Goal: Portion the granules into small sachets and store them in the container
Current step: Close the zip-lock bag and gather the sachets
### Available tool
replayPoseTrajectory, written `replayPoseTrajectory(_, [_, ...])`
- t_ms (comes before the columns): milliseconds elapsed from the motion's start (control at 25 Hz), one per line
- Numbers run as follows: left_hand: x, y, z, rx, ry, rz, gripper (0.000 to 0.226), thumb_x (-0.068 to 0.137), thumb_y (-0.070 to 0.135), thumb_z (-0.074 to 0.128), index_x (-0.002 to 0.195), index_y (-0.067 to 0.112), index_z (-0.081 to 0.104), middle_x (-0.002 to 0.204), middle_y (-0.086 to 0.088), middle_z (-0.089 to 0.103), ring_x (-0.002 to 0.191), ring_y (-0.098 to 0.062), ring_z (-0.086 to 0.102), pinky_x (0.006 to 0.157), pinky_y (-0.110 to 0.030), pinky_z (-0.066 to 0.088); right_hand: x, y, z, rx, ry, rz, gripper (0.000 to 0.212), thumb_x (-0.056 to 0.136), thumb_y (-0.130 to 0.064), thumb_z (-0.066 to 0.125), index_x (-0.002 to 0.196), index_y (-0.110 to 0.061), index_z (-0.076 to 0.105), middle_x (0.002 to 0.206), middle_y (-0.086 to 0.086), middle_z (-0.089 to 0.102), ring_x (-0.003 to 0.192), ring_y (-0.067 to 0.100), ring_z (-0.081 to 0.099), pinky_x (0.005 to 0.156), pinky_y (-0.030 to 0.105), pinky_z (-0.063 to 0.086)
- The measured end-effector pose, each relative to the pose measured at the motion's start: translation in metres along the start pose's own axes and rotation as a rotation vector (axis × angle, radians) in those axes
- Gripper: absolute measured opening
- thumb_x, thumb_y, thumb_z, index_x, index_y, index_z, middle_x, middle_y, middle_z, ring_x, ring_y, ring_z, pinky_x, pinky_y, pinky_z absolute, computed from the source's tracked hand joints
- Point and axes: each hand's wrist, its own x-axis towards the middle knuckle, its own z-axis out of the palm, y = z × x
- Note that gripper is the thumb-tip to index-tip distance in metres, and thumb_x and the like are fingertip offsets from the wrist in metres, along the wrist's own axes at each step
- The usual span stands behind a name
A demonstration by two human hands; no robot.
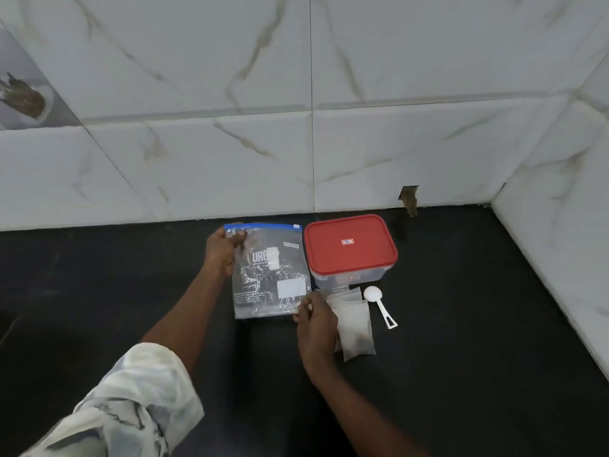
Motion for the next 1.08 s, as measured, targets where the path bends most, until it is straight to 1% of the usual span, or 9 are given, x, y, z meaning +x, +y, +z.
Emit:
replayPoseTrajectory(120, [0.028, -0.023, 0.007, 0.054, 0.025, -0.053, 0.013, 0.092, -0.004, 0.065, 0.089, 0.008, 0.067, 0.085, -0.013, 0.075, 0.074, -0.026, 0.071, 0.076, -0.043, 0.059, 0.011, 0.010, 0.016, -0.155, 0.030, 0.053, 0.022, 0.091, -0.005, 0.046, 0.085, -0.019, 0.062, 0.075, 0.001, 0.063, 0.071, 0.017, 0.062, 0.068, 0.041, 0.053])
replayPoseTrajectory(240, [0.036, -0.039, 0.010, 0.224, 0.080, -0.006, 0.020, 0.088, 0.004, 0.074, 0.105, 0.004, 0.065, 0.103, -0.019, 0.071, 0.075, -0.024, 0.068, 0.075, -0.042, 0.057, 0.023, 0.015, 0.023, -0.193, 0.028, 0.102, 0.025, 0.090, -0.004, 0.044, 0.070, -0.017, 0.053, 0.070, 0.003, 0.059, 0.069, 0.023, 0.060, 0.066, 0.043, 0.052])
replayPoseTrajectory(320, [0.027, -0.037, 0.016, 0.367, 0.103, 0.112, 0.049, 0.087, 0.010, 0.077, 0.130, 0.005, 0.057, 0.127, -0.017, 0.063, 0.100, -0.023, 0.067, 0.086, -0.037, 0.055, 0.029, 0.013, 0.023, -0.259, -0.016, 0.100, 0.021, 0.092, -0.005, 0.046, 0.080, -0.015, 0.060, 0.079, 0.002, 0.053, 0.075, 0.021, 0.055, 0.068, 0.037, 0.049])
replayPoseTrajectory(440, [0.011, -0.034, 0.021, 0.595, 0.101, 0.317, 0.083, 0.091, 0.017, 0.074, 0.158, 0.011, 0.026, 0.158, -0.015, 0.032, 0.142, -0.025, 0.037, 0.114, -0.030, 0.031, 0.037, 0.010, 0.021, -0.250, -0.053, 0.177, 0.023, 0.093, -0.007, 0.052, 0.111, -0.011, 0.065, 0.099, -0.001, 0.047, 0.091, 0.013, 0.044, 0.079, 0.023, 0.037])
replayPoseTrajectory(600, [-0.012, -0.052, 0.016, 0.800, 0.162, 0.401, 0.070, 0.099, 0.027, 0.060, 0.160, 0.021, 0.026, 0.164, -0.029, 0.008, 0.154, -0.038, 0.011, 0.124, -0.048, 0.020, 0.039, 0.011, 0.031, -0.091, 0.058, 0.221, 0.031, 0.091, 0.000, 0.054, 0.118, -0.009, 0.066, 0.098, 0.000, 0.057, 0.094, 0.021, 0.061, 0.089, 0.033, 0.053])
replayPoseTrajectory(760, [-0.022, -0.067, 0.022, 0.994, 0.034, 0.379, 0.058, 0.103, 0.040, 0.048, 0.157, 0.025, 0.033, 0.165, -0.024, 0.013, 0.154, -0.035, 0.016, 0.124, -0.057, 0.009, 0.035, 0.005, 0.033, 0.106, 0.143, 0.300, 0.028, 0.097, 0.004, 0.048, 0.116, -0.001, 0.067, 0.094, 0.010, 0.061, 0.089, 0.029, 0.067, 0.075, 0.026, 0.057])
replayPoseTrajectory(840, [-0.021, -0.071, 0.029, 1.152, -0.029, 0.383, 0.059, 0.101, 0.053, 0.044, 0.155, 0.029, 0.036, 0.164, -0.017, 0.018, 0.154, -0.031, 0.019, 0.121, -0.062, 0.004, 0.032, 0.006, 0.034, 0.074, 0.136, 0.251, 0.030, 0.097, 0.003, 0.047, 0.120, -0.002, 0.066, 0.097, 0.012, 0.064, 0.087, 0.028, 0.067, 0.075, 0.026, 0.057])
replayPoseTrajectory(960, [-0.014, -0.076, 0.036, 1.330, -0.096, 0.371, 0.064, 0.098, 0.065, 0.035, 0.154, 0.033, 0.035, 0.166, -0.014, 0.017, 0.156, -0.031, 0.008, 0.117, -0.069, -0.004, 0.025, 0.006, 0.030, -0.088, 0.120, 0.128, 0.034, 0.095, -0.006, 0.047, 0.124, -0.007, 0.065, 0.094, 0.009, 0.066, 0.087, 0.025, 0.065, 0.083, 0.042, 0.055])
replayPoseTrajectory(1080, [-0.016, -0.077, 0.040, 1.382, -0.065, 0.420, 0.074, 0.094, 0.073, 0.024, 0.157, 0.034, 0.029, 0.169, -0.015, 0.008, 0.157, -0.032, -0.001, 0.117, -0.068, -0.009, 0.003, 0.015, 0.020, -0.420, 0.059, -0.111, 0.035, 0.096, -0.006, 0.047, 0.128, -0.006, 0.061, 0.120, 0.013, 0.065, 0.111, 0.028, 0.060, 0.101, 0.036, 0.048])
